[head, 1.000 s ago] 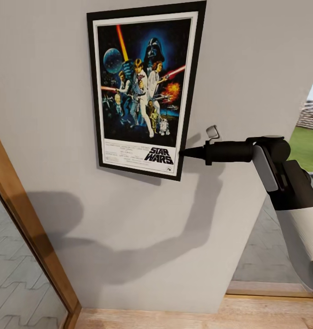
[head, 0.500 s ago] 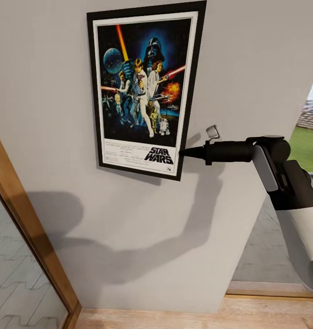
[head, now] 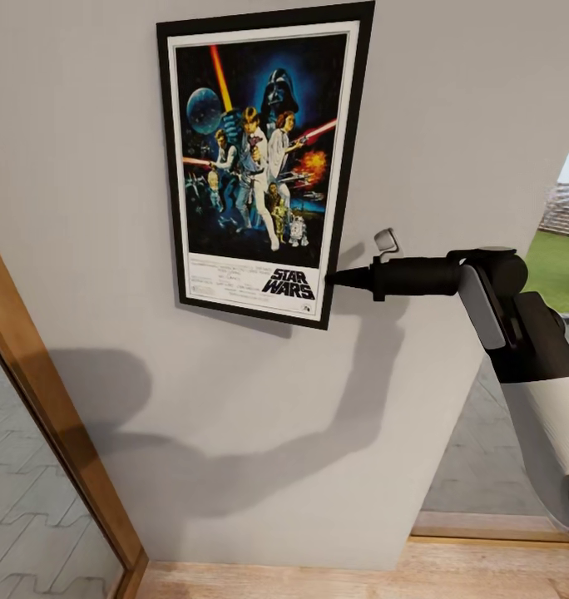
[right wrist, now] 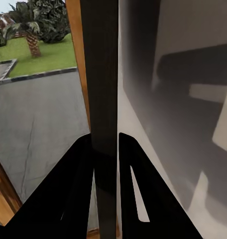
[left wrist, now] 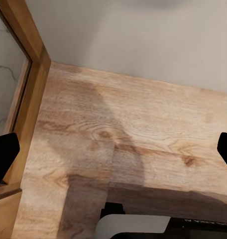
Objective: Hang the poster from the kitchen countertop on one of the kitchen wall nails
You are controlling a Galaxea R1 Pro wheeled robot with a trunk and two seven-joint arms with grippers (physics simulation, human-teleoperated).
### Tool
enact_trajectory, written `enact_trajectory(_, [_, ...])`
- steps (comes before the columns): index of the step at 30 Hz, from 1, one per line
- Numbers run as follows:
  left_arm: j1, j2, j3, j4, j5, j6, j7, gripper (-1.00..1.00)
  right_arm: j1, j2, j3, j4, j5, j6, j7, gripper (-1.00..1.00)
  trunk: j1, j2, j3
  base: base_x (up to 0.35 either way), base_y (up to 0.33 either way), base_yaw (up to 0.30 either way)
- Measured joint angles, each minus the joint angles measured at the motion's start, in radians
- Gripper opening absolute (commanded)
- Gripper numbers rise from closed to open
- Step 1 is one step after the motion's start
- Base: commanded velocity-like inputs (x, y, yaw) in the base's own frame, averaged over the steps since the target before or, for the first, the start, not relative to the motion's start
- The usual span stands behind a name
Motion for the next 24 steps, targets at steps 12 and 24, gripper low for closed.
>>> enact_trajectory(12, [0.000, 0.000, 0.000, 0.000, 0.000, 0.000, 0.000, 1.00, 0.046, 0.000, 0.001, -0.028, 0.000, -0.006, 0.001, -1.00, 0.000, 0.000, 0.000, 0.000, 0.000, 0.000])
enact_trajectory(24, [0.000, 0.000, 0.000, 0.000, 0.000, 0.000, 0.000, 1.00, 0.048, 0.000, 0.002, -0.073, 0.000, -0.006, 0.001, -1.00, 0.000, 0.000, 0.000, 0.000, 0.000, 0.000])
